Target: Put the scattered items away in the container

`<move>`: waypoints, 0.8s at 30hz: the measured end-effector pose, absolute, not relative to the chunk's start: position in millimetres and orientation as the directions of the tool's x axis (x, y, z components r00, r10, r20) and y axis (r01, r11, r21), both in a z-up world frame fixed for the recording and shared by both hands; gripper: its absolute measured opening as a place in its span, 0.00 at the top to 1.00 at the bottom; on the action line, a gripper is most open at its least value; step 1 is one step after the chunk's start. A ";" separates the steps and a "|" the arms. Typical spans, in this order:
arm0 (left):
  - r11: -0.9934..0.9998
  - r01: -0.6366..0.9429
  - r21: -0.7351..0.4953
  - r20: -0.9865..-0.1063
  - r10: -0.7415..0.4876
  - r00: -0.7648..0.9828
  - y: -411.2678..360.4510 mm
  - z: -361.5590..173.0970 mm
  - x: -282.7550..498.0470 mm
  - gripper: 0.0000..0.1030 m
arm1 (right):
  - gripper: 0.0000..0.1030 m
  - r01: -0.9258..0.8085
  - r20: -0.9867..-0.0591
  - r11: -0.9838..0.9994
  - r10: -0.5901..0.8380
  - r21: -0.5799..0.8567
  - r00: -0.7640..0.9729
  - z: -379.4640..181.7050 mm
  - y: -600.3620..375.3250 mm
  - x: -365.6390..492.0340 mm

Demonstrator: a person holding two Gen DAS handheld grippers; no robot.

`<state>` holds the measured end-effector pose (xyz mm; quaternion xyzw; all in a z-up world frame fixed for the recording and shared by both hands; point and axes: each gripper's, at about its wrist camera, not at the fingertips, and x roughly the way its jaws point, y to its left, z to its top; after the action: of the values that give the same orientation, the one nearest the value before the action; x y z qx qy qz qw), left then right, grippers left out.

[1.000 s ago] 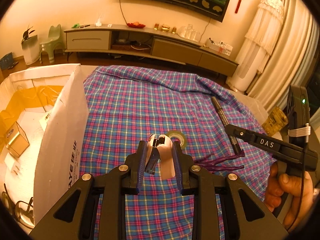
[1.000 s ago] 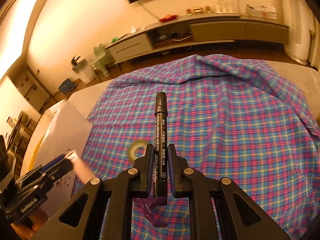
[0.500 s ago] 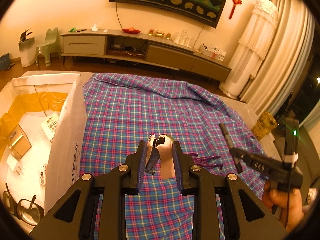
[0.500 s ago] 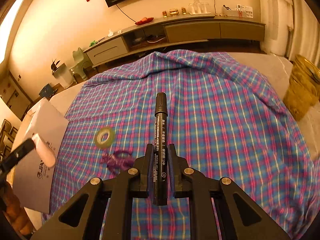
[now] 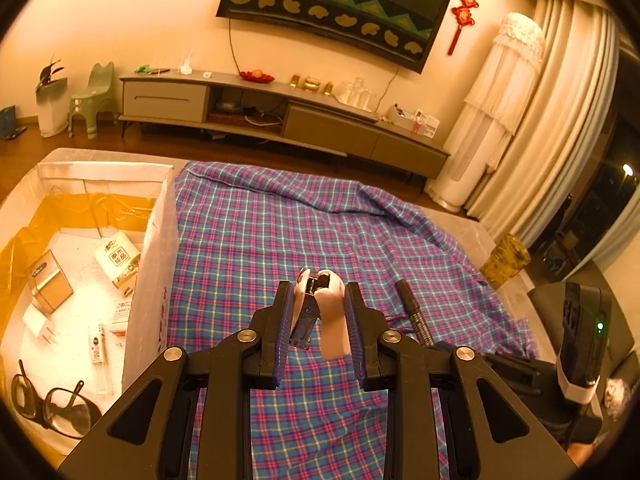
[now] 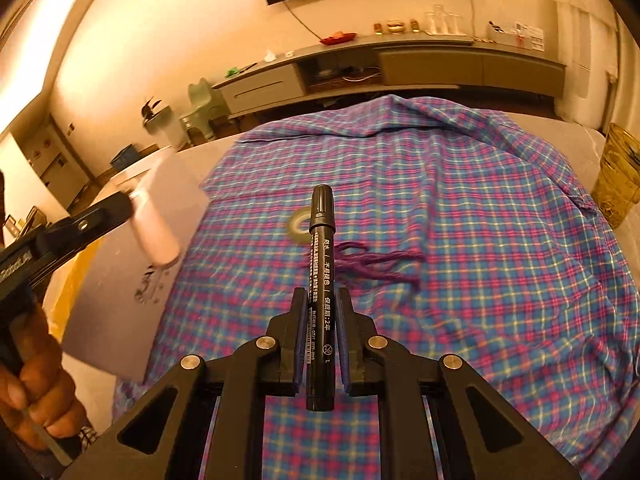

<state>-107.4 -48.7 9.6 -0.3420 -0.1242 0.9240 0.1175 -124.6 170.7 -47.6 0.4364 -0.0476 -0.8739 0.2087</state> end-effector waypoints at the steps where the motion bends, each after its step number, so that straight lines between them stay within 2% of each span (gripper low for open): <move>1: -0.940 -0.134 -0.313 -0.599 0.305 -0.740 -49.5 10.9 -104.8 0.75 | 0.86 0.329 -0.741 -0.907 -0.409 0.264 -0.533 -44.6 167.9 -120.4; 24: -0.896 -0.130 -0.425 -0.488 0.348 -0.800 -103.6 46.9 -55.8 0.75 | 0.86 0.452 -0.703 -0.873 -0.439 0.185 -0.560 20.6 88.5 -57.8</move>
<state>-55.8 -103.6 46.9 -0.2888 -0.1888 0.9298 0.1284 -57.8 88.5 20.6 0.3957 0.0082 -0.8831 0.2520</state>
